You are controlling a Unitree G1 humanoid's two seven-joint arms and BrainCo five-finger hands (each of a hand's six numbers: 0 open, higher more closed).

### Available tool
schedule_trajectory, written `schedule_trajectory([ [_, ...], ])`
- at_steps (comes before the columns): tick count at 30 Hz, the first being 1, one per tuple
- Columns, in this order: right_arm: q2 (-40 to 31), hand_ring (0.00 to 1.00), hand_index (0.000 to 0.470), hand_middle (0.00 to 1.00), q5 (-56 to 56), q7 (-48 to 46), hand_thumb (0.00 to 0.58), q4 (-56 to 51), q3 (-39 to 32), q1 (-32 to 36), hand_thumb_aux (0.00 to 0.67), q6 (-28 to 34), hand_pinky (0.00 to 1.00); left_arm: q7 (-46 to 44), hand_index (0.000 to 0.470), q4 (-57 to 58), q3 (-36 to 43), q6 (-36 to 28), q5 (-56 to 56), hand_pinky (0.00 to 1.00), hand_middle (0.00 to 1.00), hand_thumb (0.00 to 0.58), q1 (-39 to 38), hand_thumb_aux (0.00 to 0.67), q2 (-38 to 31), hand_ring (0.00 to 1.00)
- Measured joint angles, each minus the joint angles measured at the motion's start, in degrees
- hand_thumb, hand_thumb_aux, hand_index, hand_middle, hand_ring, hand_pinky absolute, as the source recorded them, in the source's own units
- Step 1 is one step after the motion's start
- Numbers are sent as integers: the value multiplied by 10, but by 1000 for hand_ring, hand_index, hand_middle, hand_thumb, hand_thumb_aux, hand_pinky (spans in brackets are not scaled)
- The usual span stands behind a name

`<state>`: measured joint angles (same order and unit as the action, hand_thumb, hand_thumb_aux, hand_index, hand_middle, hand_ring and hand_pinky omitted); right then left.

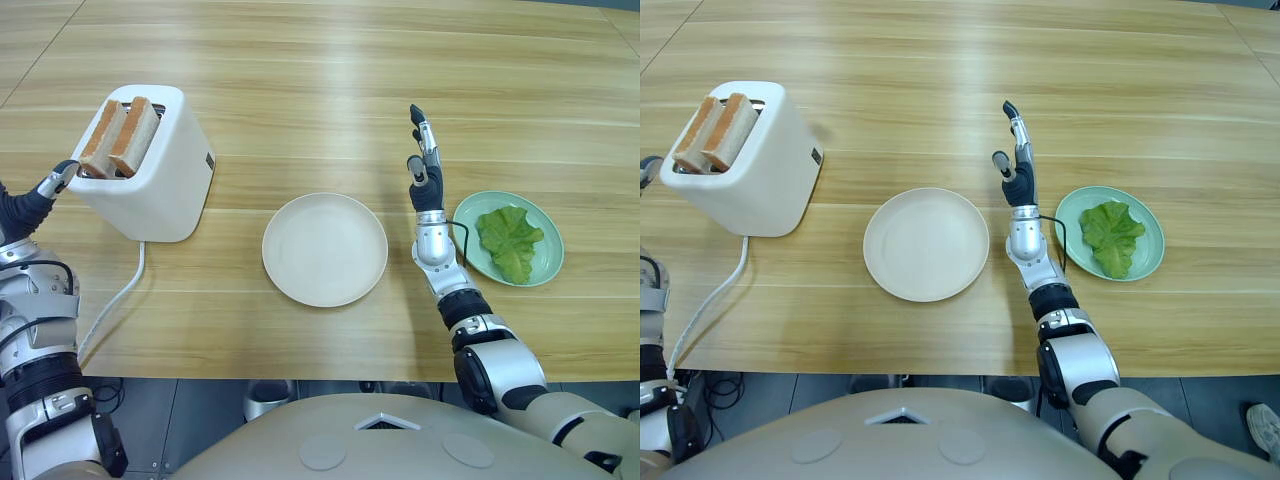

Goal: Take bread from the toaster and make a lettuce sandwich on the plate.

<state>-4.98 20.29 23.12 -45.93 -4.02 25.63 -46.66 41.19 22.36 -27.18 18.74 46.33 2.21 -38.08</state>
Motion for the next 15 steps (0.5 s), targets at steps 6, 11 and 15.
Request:
schedule_trajectory([
  [6, -2, 0, 0, 0, 2, 3, 0, -7, -1, 6, 0, -1, 0, 9, 0, 113, 70, -6, -20, 0, 0, 0, 47, 0, -30, 0],
  [11, -3, 0, 0, 0, 4, 7, 0, -8, -2, 6, 0, -1, 0, 7, 0, 164, 117, -4, -41, 0, 0, 0, 74, 0, -43, 0],
  [15, -4, 0, 0, 0, 6, 9, 0, -13, -6, 6, 0, 0, 0, 3, 0, 168, 138, 1, -62, 0, 0, 0, 89, 0, -47, 0],
])
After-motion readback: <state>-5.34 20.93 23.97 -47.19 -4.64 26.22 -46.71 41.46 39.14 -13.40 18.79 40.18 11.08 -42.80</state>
